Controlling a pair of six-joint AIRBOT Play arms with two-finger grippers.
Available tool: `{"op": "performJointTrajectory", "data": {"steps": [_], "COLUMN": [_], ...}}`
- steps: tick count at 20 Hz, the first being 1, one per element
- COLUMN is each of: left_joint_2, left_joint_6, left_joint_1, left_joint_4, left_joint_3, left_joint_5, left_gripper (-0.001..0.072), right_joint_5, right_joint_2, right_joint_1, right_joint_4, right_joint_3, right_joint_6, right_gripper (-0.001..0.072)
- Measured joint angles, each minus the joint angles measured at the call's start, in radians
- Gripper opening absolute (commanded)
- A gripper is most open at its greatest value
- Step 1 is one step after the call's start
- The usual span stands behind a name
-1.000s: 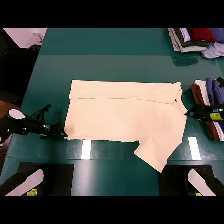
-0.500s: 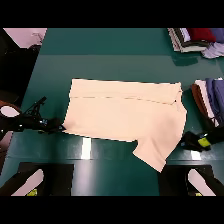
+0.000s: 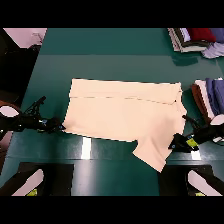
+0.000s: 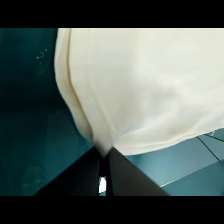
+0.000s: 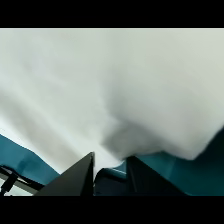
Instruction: Fold the shirts.
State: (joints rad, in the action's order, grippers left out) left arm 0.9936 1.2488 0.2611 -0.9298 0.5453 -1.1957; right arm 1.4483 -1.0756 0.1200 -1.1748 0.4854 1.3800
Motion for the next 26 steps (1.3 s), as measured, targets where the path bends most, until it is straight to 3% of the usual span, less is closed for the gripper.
{"op": "performJointTrajectory", "data": {"steps": [2, 6, 12, 15, 21, 26], "left_joint_2": [0.000, -0.035, -0.293, -0.373, -0.351, -0.130], "left_joint_6": [0.000, 0.007, 0.079, 0.110, 0.051, -0.019], "left_joint_1": [0.000, 0.000, 0.000, 0.000, 0.000, -0.003], "left_joint_4": [-0.002, -0.031, -0.141, -0.101, 0.019, 0.047], "left_joint_3": [0.000, 0.000, 0.000, 0.000, 0.029, 0.138], "left_joint_5": [-0.002, -0.043, -0.215, -0.253, -0.092, 0.056], "left_gripper": [0.0024, 0.0023, 0.0025, 0.0024, 0.0024, 0.0025], "right_joint_5": [-0.017, 0.000, 0.129, 0.145, 0.064, -0.010], "right_joint_2": [-0.016, 0.039, 0.257, 0.328, 0.172, -0.078], "right_joint_1": [-0.051, -0.122, -0.153, -0.155, -0.166, -0.171], "right_joint_4": [-0.004, -0.006, -0.099, -0.133, -0.155, -0.158], "right_joint_3": [0.019, 0.068, 0.158, 0.225, 0.435, 0.634], "right_joint_6": [0.006, 0.009, 0.040, 0.058, 0.053, 0.038], "right_gripper": [0.0013, 0.0014, 0.0014, 0.0014, 0.0014, 0.0014]}}
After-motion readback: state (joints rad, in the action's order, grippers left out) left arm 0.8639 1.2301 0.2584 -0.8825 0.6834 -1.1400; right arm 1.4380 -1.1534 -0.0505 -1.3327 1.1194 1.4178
